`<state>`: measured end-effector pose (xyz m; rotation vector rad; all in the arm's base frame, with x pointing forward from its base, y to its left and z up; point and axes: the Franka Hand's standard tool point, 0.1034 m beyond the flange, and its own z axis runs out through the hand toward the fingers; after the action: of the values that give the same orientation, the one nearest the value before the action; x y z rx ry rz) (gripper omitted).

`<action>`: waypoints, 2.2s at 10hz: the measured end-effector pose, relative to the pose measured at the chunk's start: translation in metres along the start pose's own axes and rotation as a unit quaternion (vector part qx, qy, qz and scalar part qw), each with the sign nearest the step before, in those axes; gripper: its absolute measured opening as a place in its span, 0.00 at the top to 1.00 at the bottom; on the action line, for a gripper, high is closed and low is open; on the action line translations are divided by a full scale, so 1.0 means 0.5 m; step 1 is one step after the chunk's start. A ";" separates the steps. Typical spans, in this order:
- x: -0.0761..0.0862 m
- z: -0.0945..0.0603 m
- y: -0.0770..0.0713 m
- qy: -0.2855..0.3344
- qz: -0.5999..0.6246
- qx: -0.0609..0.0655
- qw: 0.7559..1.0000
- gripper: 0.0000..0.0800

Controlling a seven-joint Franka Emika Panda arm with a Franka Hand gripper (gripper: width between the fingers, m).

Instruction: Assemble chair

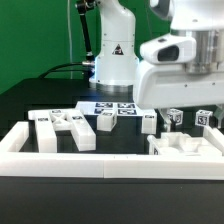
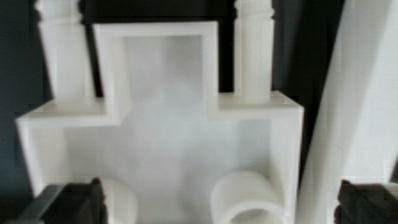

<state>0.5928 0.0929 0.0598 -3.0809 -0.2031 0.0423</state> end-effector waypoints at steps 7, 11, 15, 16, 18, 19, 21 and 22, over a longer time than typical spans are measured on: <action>-0.123 -0.003 0.081 0.001 -0.040 -0.011 0.999 0.19; -0.126 0.002 0.091 0.000 0.011 0.000 1.000 0.19; -0.186 0.025 0.083 -0.021 0.053 0.001 0.998 0.19; -0.185 0.023 0.082 -0.033 0.053 0.003 0.998 0.19; -0.185 0.024 0.082 -0.032 0.052 0.003 0.998 0.19; -0.205 0.026 0.076 -0.076 0.051 0.008 0.996 0.19; -0.210 0.026 0.065 -0.146 0.044 0.018 0.988 0.19; -0.215 0.026 0.061 -0.186 0.043 0.023 0.981 0.19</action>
Offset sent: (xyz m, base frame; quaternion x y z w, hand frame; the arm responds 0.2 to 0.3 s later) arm -0.0439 -0.0334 -0.0006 -0.0116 0.0012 -0.0216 0.9997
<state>0.4899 0.0492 0.0477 -3.0040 -0.0796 0.6176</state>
